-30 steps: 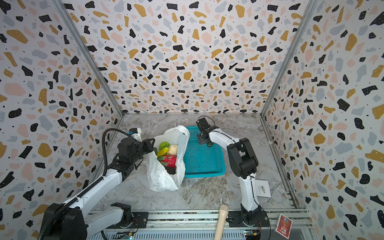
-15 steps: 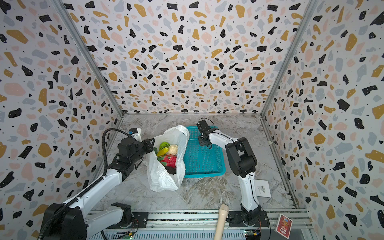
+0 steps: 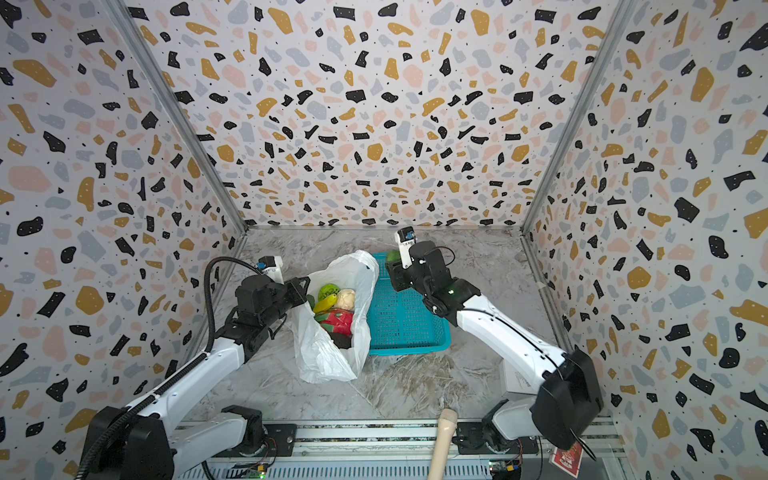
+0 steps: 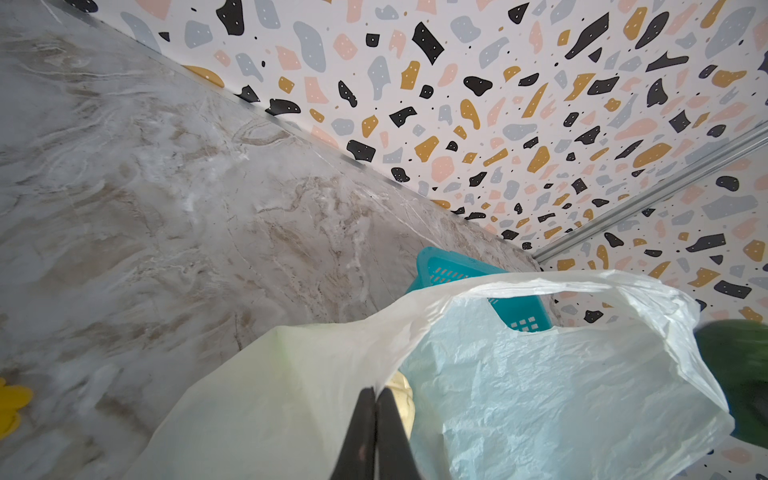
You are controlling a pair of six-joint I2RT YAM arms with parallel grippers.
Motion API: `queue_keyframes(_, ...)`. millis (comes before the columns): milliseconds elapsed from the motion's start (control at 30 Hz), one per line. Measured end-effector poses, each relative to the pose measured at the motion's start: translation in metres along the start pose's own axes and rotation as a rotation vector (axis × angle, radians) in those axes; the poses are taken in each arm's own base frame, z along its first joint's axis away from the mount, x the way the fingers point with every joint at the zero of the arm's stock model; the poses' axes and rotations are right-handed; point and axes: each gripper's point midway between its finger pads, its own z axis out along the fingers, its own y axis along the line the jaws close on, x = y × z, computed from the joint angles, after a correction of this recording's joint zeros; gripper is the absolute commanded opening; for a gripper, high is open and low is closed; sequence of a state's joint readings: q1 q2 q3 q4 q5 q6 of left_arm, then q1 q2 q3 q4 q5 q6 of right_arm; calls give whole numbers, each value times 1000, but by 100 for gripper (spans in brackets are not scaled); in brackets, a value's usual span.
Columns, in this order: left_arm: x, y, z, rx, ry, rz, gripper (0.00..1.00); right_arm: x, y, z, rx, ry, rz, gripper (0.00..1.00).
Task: Place the fruits into the plastic bag
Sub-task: 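Carry the dark-green fruit into the bag and release it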
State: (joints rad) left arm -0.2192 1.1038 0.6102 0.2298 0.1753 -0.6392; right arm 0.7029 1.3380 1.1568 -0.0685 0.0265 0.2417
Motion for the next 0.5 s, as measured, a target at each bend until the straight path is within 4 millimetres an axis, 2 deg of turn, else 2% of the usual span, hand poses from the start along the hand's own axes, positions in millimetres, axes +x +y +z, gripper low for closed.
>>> queue_keyframes(100,0,0,0,0,0,0,0,-20,48,-14,-149,-86,-25,45)
queue_keyframes(167,1,0,0,-1,1,0,0,-13,70,-8,-218,-76,-41,46)
queue_keyframes(233,1,1,0,-2,2,-1,0,5,90,8,-275,-20,-63,48)
queue_keyframes(367,1,1,0,-3,2,0,0,63,128,55,-382,193,-116,52)
queue_keyframes(433,1,1,0,-3,2,0,0,93,142,70,-421,293,-141,62)
queue_keyframes(500,1,1,0,-3,2,0,0,123,151,75,-447,385,-171,72)
